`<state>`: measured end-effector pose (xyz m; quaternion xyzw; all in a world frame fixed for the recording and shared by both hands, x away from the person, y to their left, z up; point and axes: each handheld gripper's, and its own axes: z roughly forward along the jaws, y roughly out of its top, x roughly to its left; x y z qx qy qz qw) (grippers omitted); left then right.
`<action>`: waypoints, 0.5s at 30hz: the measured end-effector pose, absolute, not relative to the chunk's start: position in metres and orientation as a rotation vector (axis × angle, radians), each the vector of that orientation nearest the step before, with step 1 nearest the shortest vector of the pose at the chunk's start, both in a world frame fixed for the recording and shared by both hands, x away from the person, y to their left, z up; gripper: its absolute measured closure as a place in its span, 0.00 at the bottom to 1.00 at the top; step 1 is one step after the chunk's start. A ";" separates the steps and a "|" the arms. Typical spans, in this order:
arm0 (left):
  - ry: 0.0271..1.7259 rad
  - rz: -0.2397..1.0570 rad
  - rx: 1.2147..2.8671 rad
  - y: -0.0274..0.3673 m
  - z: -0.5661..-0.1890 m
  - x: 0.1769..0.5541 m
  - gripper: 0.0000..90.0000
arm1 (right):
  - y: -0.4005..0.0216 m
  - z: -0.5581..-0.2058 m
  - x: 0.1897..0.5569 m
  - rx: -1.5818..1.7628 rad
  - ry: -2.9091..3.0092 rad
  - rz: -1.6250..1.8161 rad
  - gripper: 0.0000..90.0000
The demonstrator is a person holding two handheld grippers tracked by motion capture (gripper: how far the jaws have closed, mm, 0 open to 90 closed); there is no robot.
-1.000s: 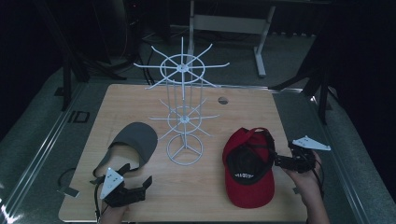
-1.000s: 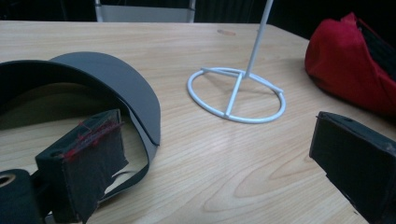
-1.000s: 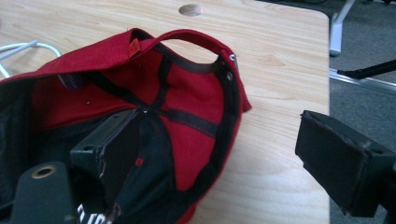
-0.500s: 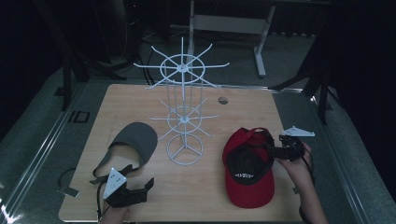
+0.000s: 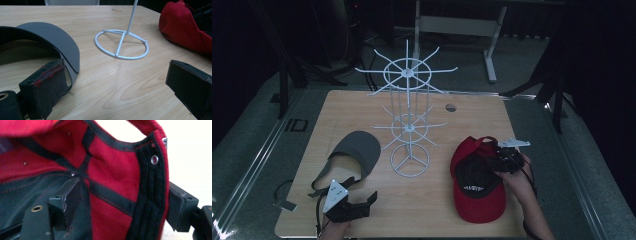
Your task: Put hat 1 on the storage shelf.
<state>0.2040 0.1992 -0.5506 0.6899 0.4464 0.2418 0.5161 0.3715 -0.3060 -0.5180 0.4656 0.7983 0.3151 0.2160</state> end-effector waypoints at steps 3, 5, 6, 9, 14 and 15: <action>1.071 0.581 1.658 0.199 -0.550 0.204 0.04 | -0.296 -0.527 0.369 1.257 2.238 0.800 0.26; 1.070 0.581 1.659 0.199 -0.550 0.204 0.04 | -0.293 -0.531 0.369 1.242 2.246 0.769 0.27; 1.070 0.581 1.661 0.199 -0.551 0.204 0.04 | -0.292 -0.533 0.369 1.238 2.252 0.751 0.31; 1.068 0.581 1.663 0.198 -0.551 0.204 0.04 | -0.289 -0.538 0.368 1.235 2.248 0.721 0.35; 1.071 0.583 1.663 0.198 -0.551 0.204 0.04 | -0.286 -0.543 0.368 1.239 2.247 0.697 0.36; 1.071 0.579 1.663 0.198 -0.551 0.204 0.04 | -0.286 -0.543 0.368 1.241 2.246 0.700 0.37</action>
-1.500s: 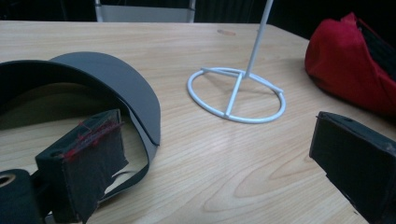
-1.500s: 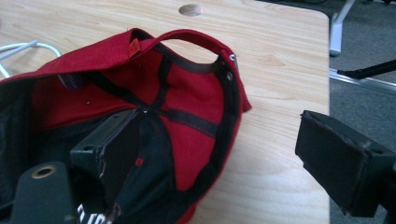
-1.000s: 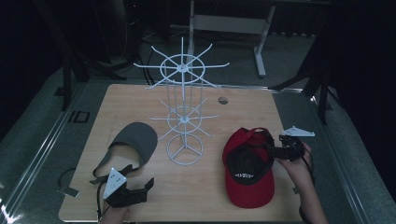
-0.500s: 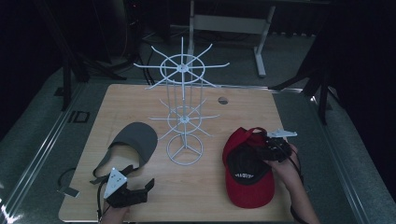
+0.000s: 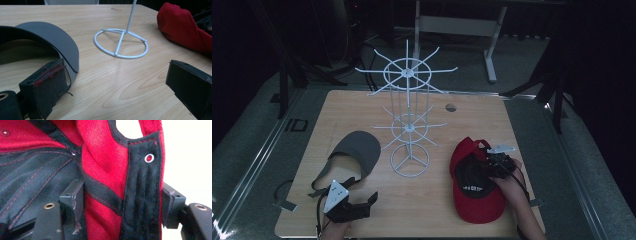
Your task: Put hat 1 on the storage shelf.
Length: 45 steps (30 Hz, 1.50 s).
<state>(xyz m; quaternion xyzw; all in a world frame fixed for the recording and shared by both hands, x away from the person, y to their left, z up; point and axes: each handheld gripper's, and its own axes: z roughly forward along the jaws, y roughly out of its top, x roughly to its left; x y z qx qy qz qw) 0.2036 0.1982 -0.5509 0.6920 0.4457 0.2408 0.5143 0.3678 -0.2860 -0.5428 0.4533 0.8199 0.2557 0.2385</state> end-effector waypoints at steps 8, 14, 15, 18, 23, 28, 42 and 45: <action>1.073 0.581 1.670 0.197 -0.551 0.204 0.04 | -0.283 -0.541 0.366 1.195 2.317 0.721 0.66; 1.071 0.582 1.680 0.197 -0.552 0.204 0.04 | -0.272 -0.538 0.364 1.083 2.377 0.644 0.86; 1.072 0.581 1.679 0.197 -0.552 0.204 0.04 | -0.270 -0.538 0.364 1.072 2.378 0.625 0.88; 1.076 0.583 1.677 0.197 -0.552 0.203 0.04 | -0.262 -0.538 0.362 1.037 2.361 0.555 0.91; 1.077 0.589 1.675 0.197 -0.551 0.203 0.04 | -0.270 -0.530 0.359 1.123 2.307 0.663 0.93; 1.009 0.558 1.676 0.197 -0.547 0.199 0.03 | -0.285 -0.505 0.349 1.169 2.216 0.819 0.93; 0.956 0.591 1.765 0.191 -0.547 0.198 0.04 | -0.296 -0.442 0.317 1.152 2.087 1.099 0.93; 0.953 0.586 1.759 0.191 -0.547 0.197 0.04 | -0.295 -0.427 0.308 1.121 2.028 1.136 0.93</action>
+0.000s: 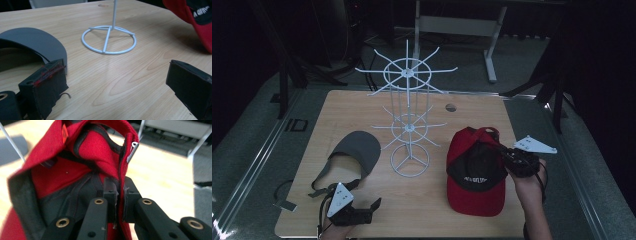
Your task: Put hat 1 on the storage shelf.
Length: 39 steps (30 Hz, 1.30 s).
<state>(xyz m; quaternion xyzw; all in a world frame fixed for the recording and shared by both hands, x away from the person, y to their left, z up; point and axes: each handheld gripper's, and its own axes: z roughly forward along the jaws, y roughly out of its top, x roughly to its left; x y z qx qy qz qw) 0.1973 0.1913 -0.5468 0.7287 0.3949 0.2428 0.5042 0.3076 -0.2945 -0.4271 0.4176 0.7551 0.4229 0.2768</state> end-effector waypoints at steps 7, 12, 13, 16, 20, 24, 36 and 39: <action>0.935 0.586 1.760 0.191 -0.544 0.196 0.04 | -0.292 -0.393 0.287 1.047 1.947 1.205 0.93; 0.916 0.576 1.780 0.186 -0.539 0.197 0.04 | -0.293 -0.380 0.282 1.028 1.929 1.229 0.93; 0.908 0.569 1.782 0.185 -0.538 0.197 0.04 | -0.294 -0.376 0.281 1.022 1.920 1.236 0.93; 0.881 0.556 1.791 0.180 -0.529 0.194 0.04 | -0.296 -0.371 0.278 1.014 1.907 1.237 0.93; 0.855 0.528 1.767 0.173 -0.511 0.194 0.04 | -0.300 -0.365 0.275 1.014 1.895 1.257 0.93; 0.812 0.518 1.750 0.164 -0.491 0.197 0.05 | -0.302 -0.360 0.271 1.020 1.884 1.279 0.93; 0.673 0.503 1.765 0.133 -0.442 0.207 0.06 | -0.294 -0.345 0.253 0.968 1.895 1.322 0.93; 0.644 0.511 1.759 0.126 -0.432 0.208 0.06 | -0.294 -0.341 0.248 0.954 1.899 1.331 0.93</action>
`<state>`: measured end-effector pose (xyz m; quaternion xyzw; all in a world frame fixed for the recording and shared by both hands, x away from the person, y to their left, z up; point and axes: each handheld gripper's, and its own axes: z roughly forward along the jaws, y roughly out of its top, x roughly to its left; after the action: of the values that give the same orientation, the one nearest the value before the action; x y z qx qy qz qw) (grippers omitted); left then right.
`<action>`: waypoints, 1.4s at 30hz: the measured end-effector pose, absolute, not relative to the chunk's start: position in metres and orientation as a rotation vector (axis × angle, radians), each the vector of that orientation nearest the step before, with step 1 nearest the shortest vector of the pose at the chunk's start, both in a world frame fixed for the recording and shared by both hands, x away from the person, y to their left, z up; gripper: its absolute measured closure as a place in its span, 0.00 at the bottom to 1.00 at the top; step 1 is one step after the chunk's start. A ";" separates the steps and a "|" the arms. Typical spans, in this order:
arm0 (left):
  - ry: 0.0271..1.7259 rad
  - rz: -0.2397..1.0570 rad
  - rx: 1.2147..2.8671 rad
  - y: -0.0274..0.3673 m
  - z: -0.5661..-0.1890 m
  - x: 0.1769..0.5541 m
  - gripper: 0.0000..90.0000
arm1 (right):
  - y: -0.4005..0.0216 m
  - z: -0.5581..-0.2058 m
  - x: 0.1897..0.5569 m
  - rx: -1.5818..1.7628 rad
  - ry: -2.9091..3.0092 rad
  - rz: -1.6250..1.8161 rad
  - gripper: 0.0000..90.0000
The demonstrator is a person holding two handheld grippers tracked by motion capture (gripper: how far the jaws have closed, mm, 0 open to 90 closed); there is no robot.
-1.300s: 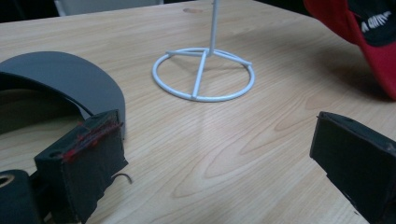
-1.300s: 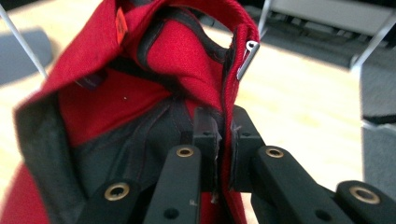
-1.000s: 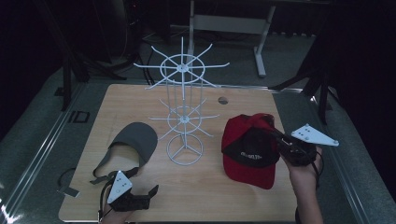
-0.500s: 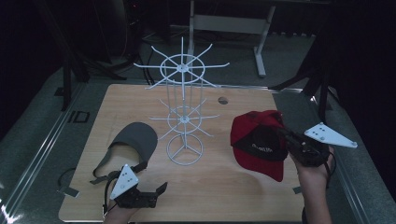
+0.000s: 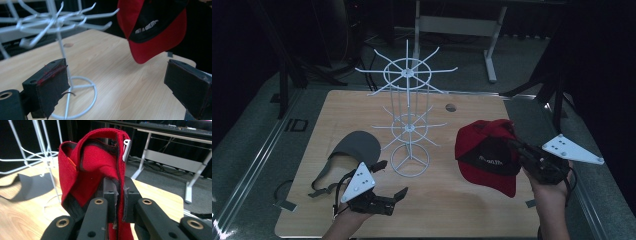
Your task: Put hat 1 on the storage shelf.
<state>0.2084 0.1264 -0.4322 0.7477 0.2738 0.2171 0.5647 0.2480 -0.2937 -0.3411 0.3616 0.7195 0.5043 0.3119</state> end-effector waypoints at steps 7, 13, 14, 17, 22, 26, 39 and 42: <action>0.580 0.504 1.769 0.110 -0.412 0.213 0.06 | -0.292 -0.335 0.240 0.928 1.901 1.349 0.93; 0.517 0.513 1.780 0.089 -0.392 0.223 0.06 | -0.287 -0.332 0.232 0.906 1.910 1.385 0.93; 0.517 0.513 1.780 0.089 -0.392 0.223 0.06 | -0.287 -0.332 0.232 0.906 1.910 1.385 0.93; 0.498 0.513 1.784 0.077 -0.384 0.230 0.06 | -0.285 -0.329 0.227 0.895 1.908 1.407 0.93; 0.478 0.514 1.795 0.061 -0.377 0.238 0.06 | -0.281 -0.327 0.221 0.864 1.914 1.421 0.93; 0.442 0.508 1.790 0.046 -0.374 0.241 0.06 | -0.276 -0.325 0.217 0.840 1.922 1.430 0.93; 0.441 0.516 1.821 0.004 -0.362 0.264 0.13 | -0.273 -0.321 0.209 0.812 1.923 1.461 0.93; 0.442 0.531 1.845 -0.003 -0.359 0.266 0.17 | -0.274 -0.322 0.210 0.816 1.926 1.455 0.93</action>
<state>0.2659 -0.0028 -0.3587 0.7804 0.1871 0.2244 0.5528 0.2102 -0.2738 -0.3219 0.3062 0.7229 0.5460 0.2925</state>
